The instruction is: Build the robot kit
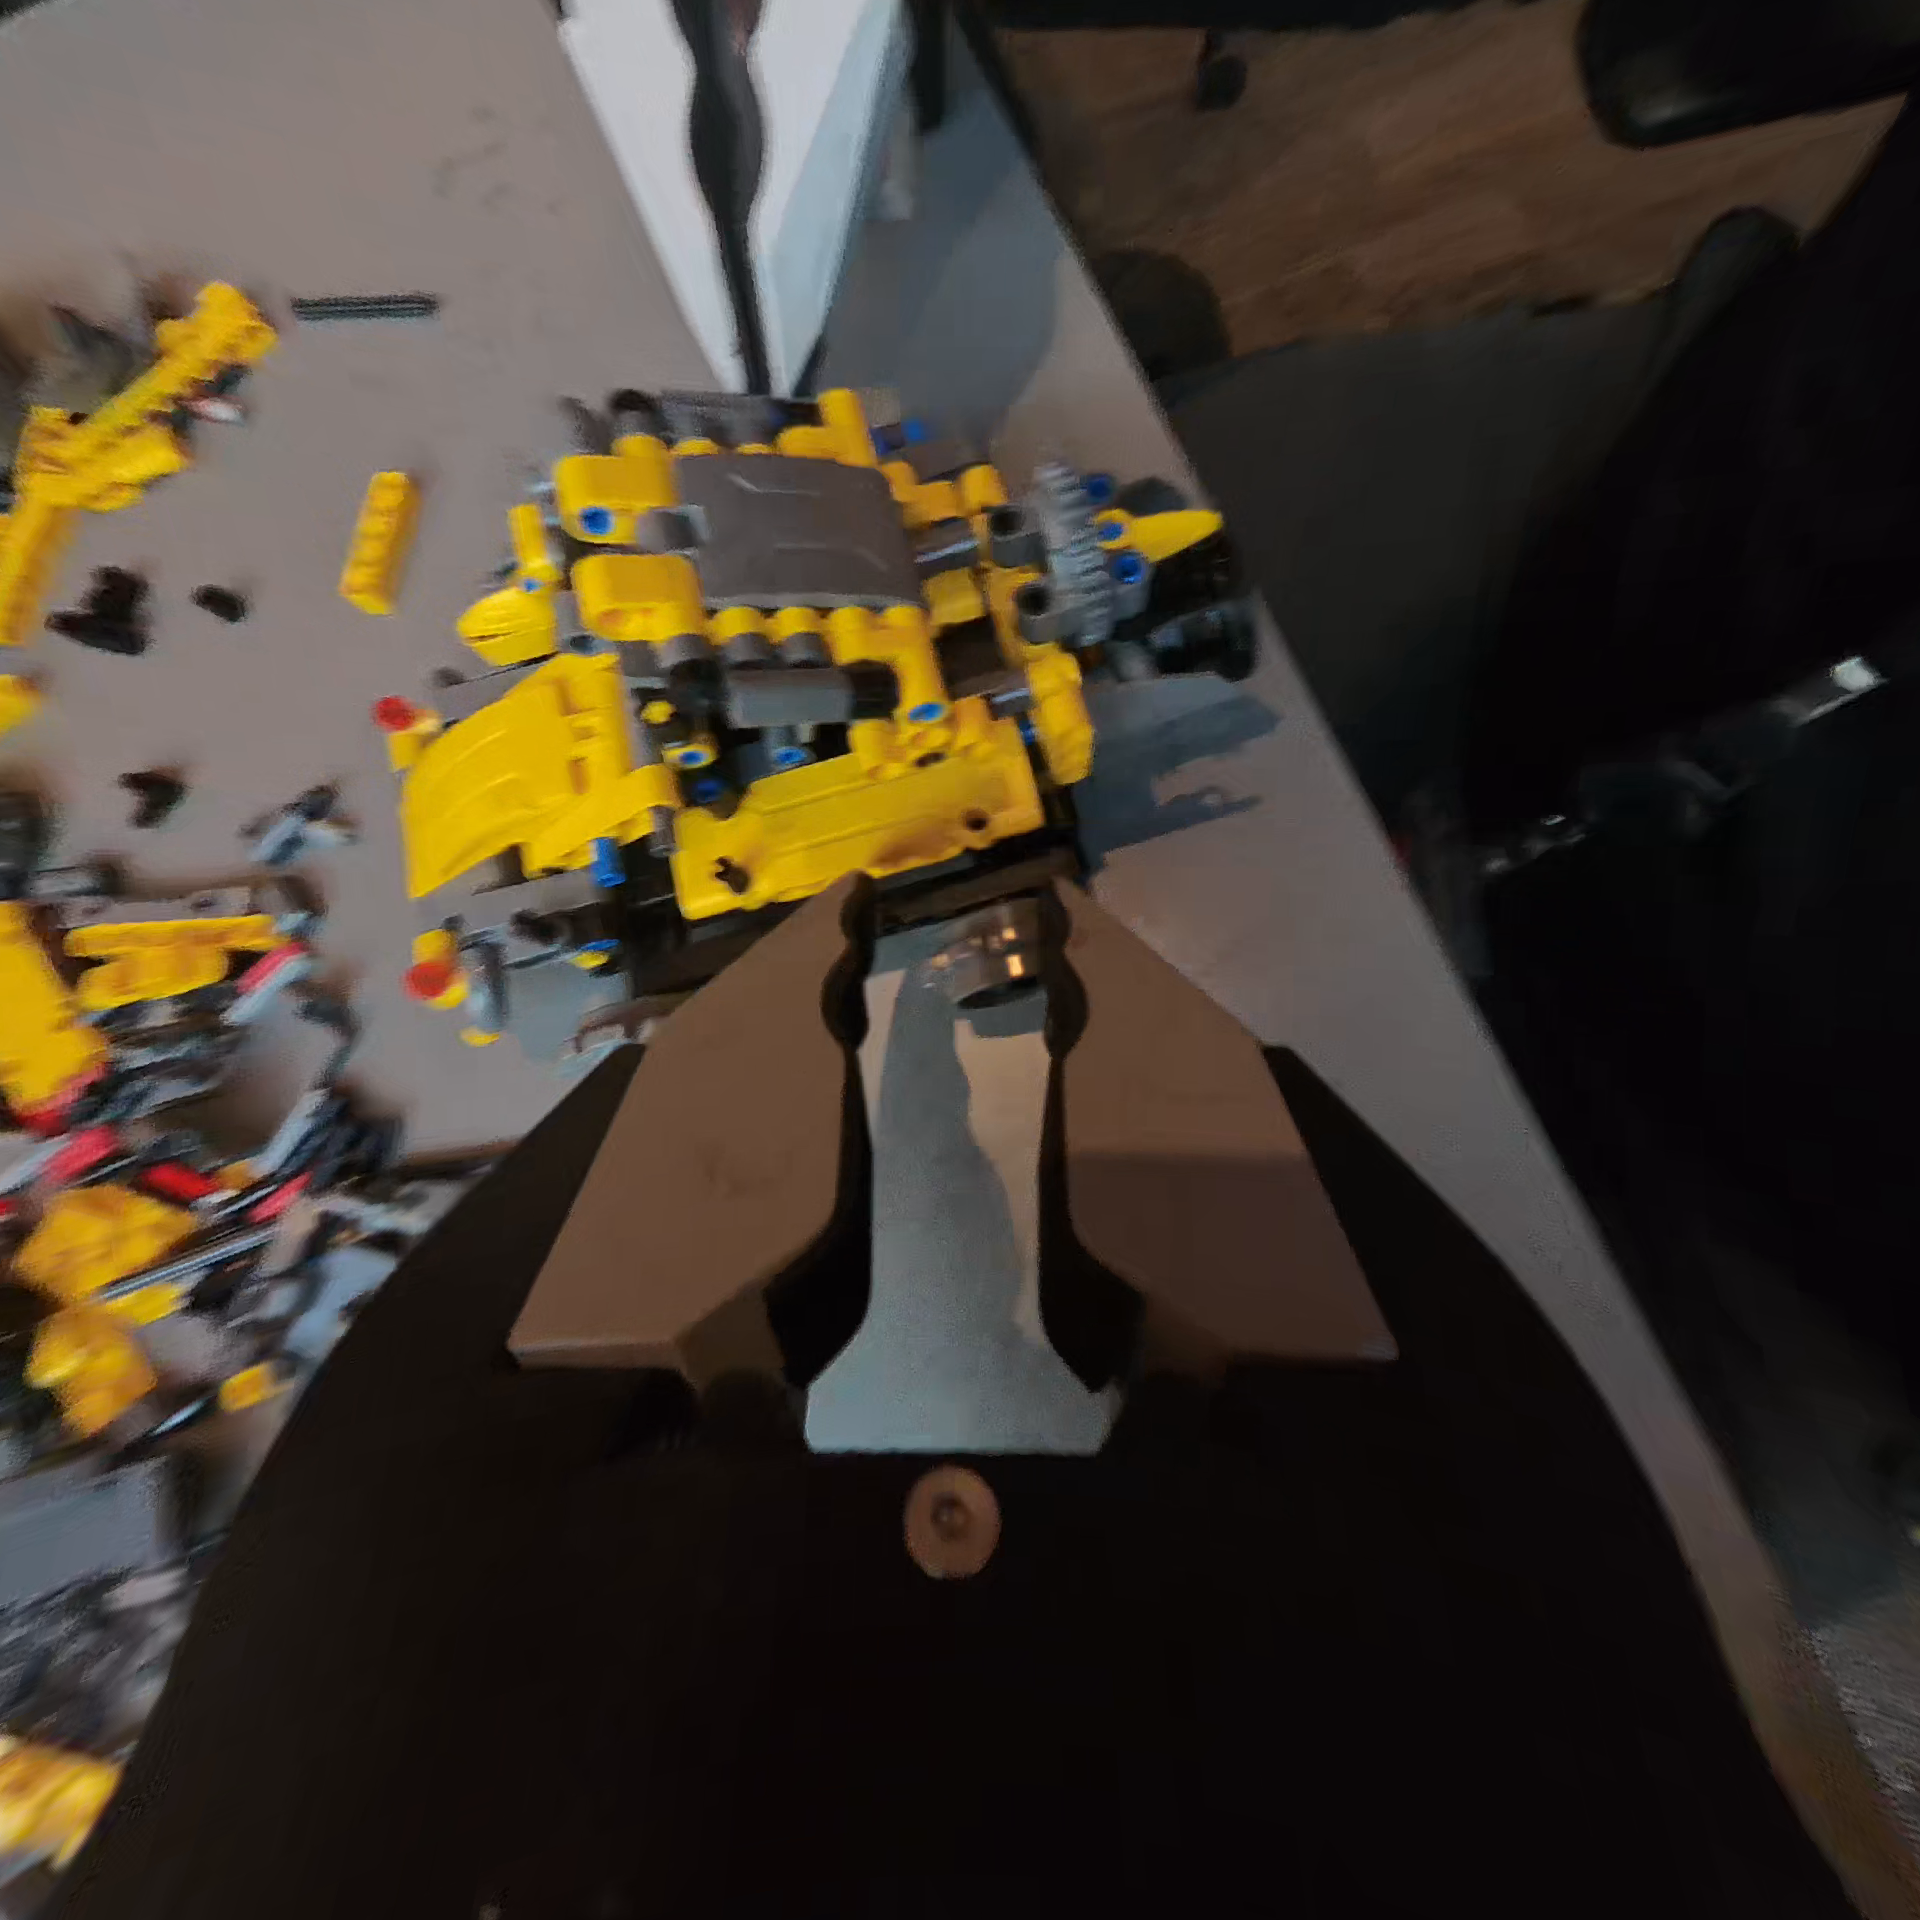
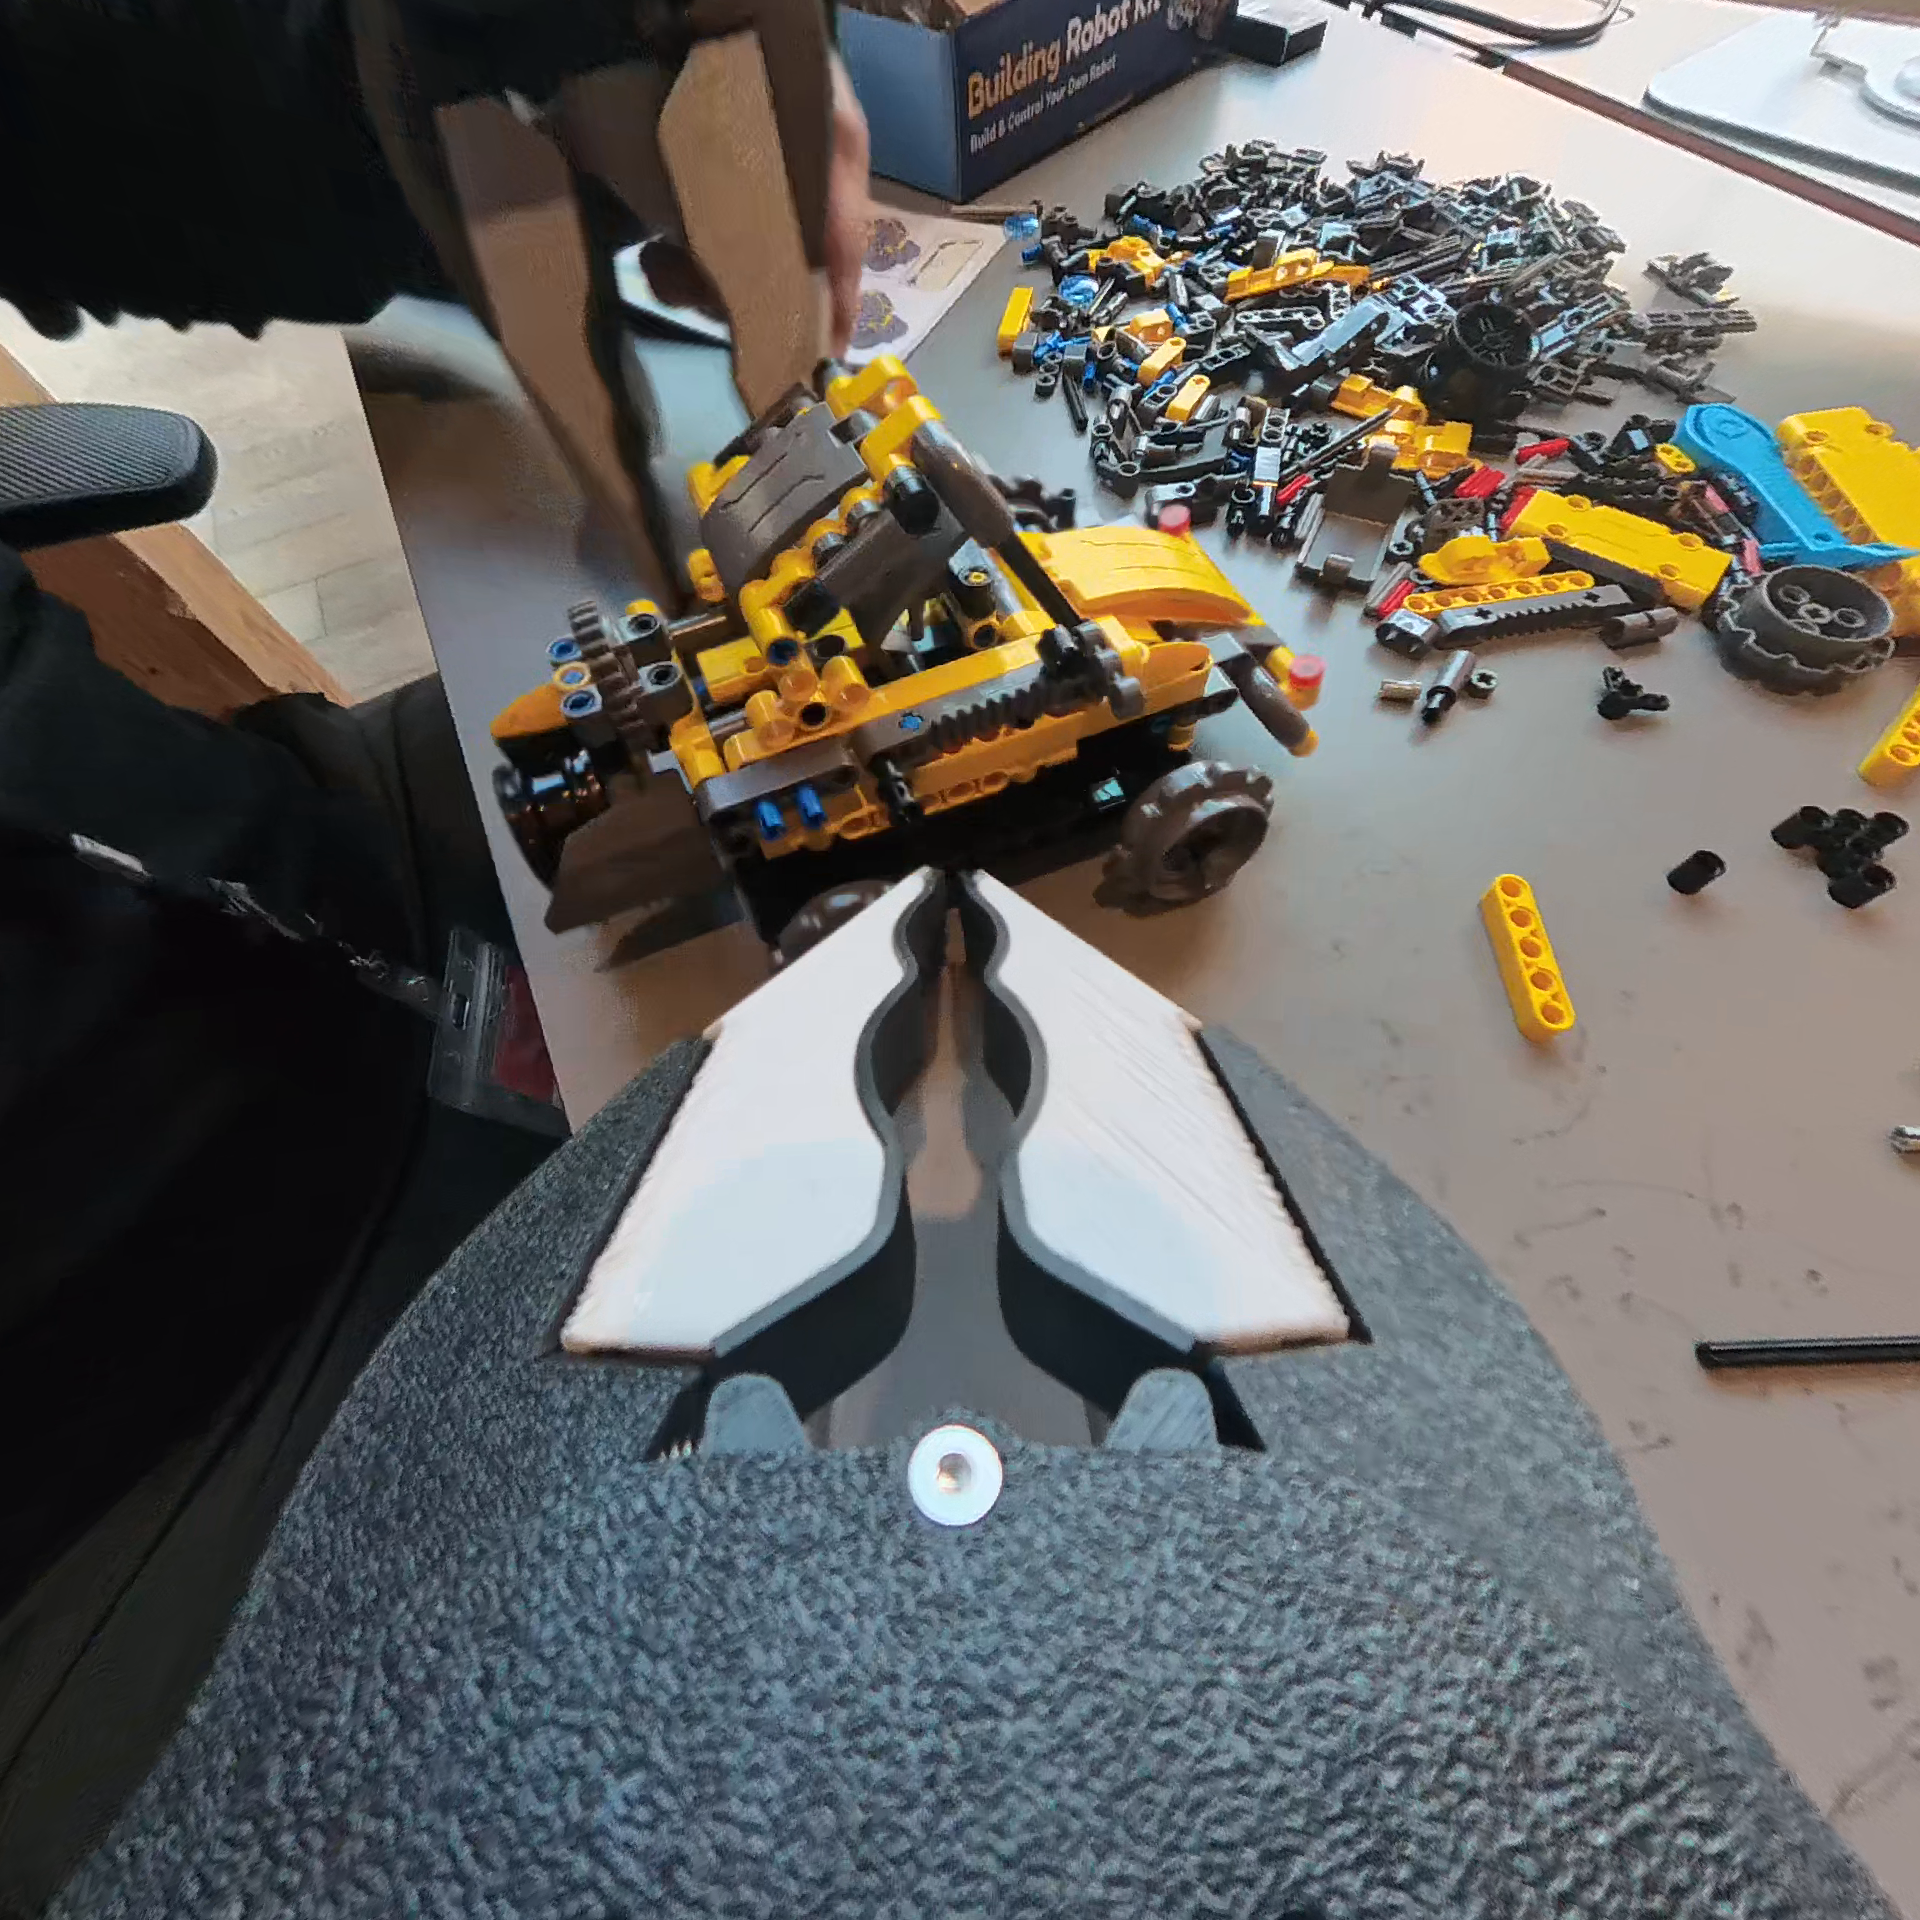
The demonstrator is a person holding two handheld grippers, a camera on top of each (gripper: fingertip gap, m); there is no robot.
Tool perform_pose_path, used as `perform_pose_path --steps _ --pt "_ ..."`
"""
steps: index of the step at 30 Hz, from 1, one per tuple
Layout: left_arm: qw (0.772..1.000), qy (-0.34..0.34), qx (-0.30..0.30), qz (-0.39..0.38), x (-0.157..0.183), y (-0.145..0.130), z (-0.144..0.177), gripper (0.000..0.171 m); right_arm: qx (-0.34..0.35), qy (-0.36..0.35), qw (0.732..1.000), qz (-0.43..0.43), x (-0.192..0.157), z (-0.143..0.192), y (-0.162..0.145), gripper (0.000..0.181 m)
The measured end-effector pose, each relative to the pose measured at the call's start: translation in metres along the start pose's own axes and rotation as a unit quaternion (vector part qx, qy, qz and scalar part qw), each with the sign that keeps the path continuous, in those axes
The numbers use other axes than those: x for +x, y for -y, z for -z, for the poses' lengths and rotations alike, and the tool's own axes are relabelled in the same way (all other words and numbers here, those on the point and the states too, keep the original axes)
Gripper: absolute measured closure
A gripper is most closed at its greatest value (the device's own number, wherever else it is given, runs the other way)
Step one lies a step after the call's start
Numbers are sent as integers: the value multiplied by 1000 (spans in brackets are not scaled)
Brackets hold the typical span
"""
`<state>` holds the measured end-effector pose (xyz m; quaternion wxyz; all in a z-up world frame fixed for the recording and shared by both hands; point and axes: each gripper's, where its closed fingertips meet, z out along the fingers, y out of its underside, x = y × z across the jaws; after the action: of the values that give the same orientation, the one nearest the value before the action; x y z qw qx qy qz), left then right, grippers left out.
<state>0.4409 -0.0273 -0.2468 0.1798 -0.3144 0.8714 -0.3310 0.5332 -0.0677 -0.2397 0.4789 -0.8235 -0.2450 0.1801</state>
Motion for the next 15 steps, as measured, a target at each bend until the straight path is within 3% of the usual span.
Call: perform_pose_path --steps 3,6,7,9,11,12,15 --pt "999 33 -19 -24 -30 -4 21 122 11 7 1000 -15 1 2 2 175" --pt "999 21 -38 1 -48 -14 19 128 10 20 999 -29 -1 1 2 170" --pt "999 -11 -51 9 -40 -19 12 133 10 24 999 -29 -3 0 2 170" --pt "995 -54 -83 -2 -22 -30 -1 161 7 32 999 -27 -7 -2 3 170" --pt "991 -59 -115 -30 -10 -41 -13 163 9 40 999 -26 -11 -6 5 170" --pt "991 -71 -105 -33 -2 -38 -16 171 9 42 999 -24 -11 -8 7 170" --pt "989 -122 -74 -31 32 -25 -24 171 6 50 999 -10 -13 -12 8 172"
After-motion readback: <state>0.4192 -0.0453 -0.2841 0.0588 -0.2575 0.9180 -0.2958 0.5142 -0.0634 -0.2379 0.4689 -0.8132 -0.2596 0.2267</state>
